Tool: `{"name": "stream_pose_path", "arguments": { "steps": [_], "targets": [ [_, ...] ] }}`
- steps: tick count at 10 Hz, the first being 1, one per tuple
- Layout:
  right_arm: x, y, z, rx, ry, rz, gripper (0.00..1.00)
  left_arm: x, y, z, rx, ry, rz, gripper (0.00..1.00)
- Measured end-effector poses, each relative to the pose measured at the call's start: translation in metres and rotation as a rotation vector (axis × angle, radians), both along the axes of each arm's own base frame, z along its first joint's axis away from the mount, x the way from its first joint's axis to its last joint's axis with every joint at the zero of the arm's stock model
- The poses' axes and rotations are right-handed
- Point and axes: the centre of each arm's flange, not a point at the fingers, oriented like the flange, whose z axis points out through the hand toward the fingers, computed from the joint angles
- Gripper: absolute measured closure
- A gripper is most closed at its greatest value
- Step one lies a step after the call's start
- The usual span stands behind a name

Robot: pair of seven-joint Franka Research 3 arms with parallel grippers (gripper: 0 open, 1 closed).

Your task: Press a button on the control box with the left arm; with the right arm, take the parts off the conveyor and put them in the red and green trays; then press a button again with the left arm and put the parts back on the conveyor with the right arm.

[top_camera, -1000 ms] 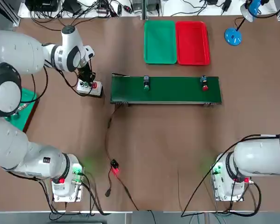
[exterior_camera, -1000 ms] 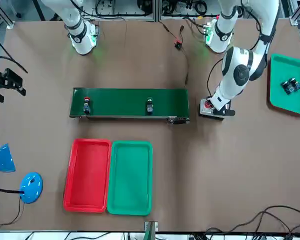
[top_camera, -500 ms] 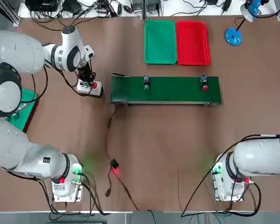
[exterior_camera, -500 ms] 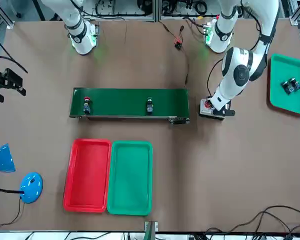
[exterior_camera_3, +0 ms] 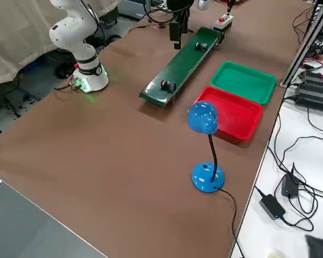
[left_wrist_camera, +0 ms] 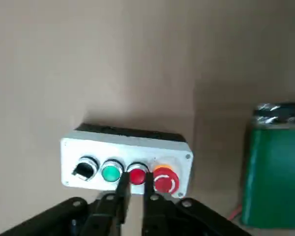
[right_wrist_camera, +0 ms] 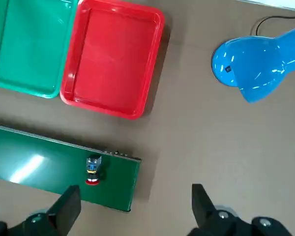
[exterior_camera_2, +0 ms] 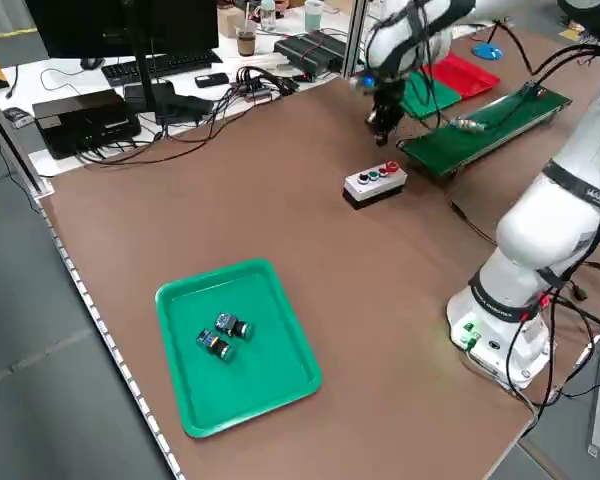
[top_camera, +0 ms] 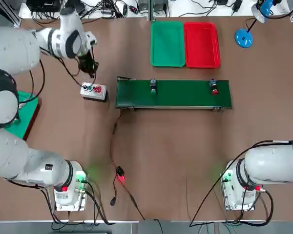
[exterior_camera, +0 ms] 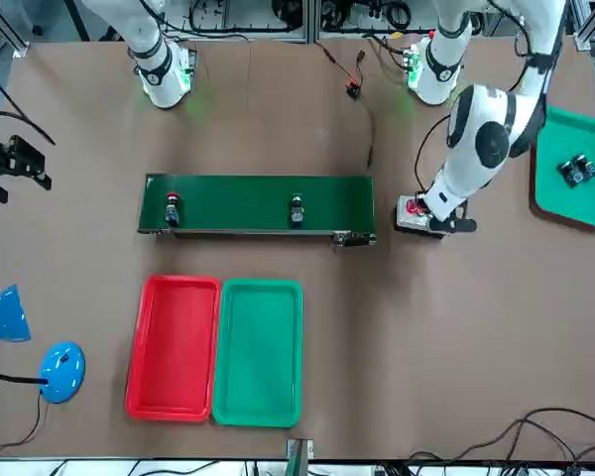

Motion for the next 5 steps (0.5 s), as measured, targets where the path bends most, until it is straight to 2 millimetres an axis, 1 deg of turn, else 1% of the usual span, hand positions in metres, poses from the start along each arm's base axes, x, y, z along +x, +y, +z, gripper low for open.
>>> {"name": "stream_pose_path", "arguments": {
  "steps": [1, 2, 3, 4, 5],
  "targets": [
    [0.000, 0.000, 0.000, 0.000, 0.000, 0.000, 0.00, 0.022, 0.005, 0.037, -0.016, -0.070, 0.020, 0.60],
    [0.000, 0.000, 0.000, 0.000, 0.000, 0.000, 0.00, 0.043, 0.017, 0.075, -0.029, -0.130, 0.048, 0.44],
    [0.000, 0.001, 0.000, 0.000, 0.000, 0.001, 0.00, 0.058, 0.034, 0.112, -0.034, -0.164, 0.078, 0.31],
    [0.000, 0.001, 0.000, 0.000, 0.001, 0.003, 0.00, 0.070, 0.053, 0.151, -0.035, -0.187, 0.107, 0.15],
    [0.000, 0.004, 0.000, 0.001, 0.003, 0.008, 0.00, 0.077, 0.070, 0.183, -0.035, -0.205, 0.131, 0.01]
  ]
}}
